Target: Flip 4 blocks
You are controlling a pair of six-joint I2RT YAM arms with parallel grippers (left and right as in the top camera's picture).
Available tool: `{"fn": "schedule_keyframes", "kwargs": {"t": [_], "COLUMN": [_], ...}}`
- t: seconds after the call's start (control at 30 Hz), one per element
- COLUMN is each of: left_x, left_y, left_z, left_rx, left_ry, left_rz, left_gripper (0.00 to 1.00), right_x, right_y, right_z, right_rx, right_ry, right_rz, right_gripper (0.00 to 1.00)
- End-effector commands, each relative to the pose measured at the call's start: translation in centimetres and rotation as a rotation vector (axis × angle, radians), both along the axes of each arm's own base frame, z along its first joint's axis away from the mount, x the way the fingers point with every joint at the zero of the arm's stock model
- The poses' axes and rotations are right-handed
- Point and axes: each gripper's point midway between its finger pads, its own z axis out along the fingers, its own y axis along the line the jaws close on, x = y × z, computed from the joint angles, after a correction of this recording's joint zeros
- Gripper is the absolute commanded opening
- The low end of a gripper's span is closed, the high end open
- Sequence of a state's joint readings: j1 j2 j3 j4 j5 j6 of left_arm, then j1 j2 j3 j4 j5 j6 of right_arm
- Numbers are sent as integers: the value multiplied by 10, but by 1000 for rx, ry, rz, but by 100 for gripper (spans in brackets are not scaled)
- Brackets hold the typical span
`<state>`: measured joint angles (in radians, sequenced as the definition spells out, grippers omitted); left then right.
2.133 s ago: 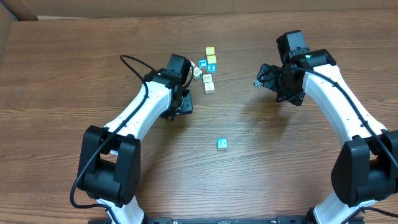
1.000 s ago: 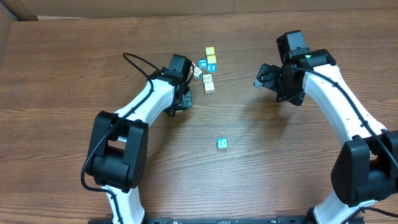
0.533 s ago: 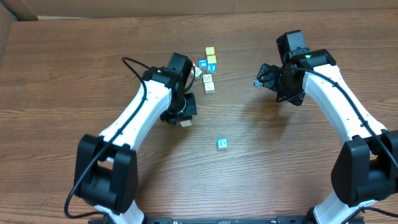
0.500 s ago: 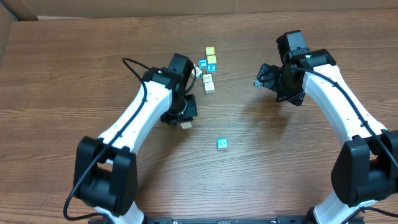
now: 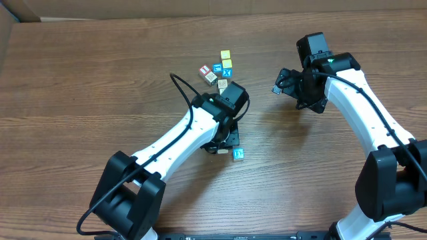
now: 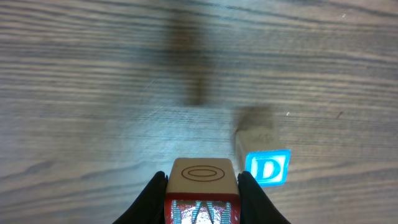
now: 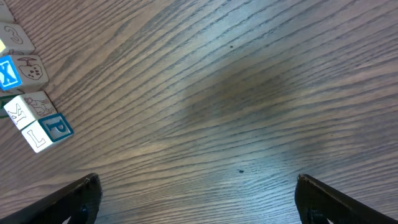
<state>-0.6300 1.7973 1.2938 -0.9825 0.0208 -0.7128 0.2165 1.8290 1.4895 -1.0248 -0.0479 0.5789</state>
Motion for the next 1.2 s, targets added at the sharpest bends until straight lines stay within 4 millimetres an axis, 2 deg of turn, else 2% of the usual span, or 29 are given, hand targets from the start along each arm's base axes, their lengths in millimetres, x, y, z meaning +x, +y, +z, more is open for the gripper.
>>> {"fn": "schedule_keyframes", "kwargs": {"t": [0.0,0.13,0.33,0.57,0.8,1.0,1.17], "left_x": [-7,-12,-20,-22,-20,1,23], "left_y": [6,9,2,10,8,8,12], "left_z": [-12,-22,-33,-41,-41,-27,4], "left_rx": [43,47,-4,28,11,-22,-48], "left_ry": [1,10,41,31,27,-10,-22], "left_rz": [52,65,60,62,60,68,76], "left_gripper": [19,19,18,19,29,34,33], "right_x": [3,3,3,3,3,3,3], "right_y": [-1,-1,-1,-1,-1,-1,-1], "right_z": [4,4,4,4,4,4,4], "right_rx": [1,1,1,1,1,1,1], "right_ry": [-15,-15,-15,-15,-15,-15,-15], "right_rz": [-1,0,-1,-1,-1,-1,0], "right_gripper": [100,100,100,100,100,100,100]}}
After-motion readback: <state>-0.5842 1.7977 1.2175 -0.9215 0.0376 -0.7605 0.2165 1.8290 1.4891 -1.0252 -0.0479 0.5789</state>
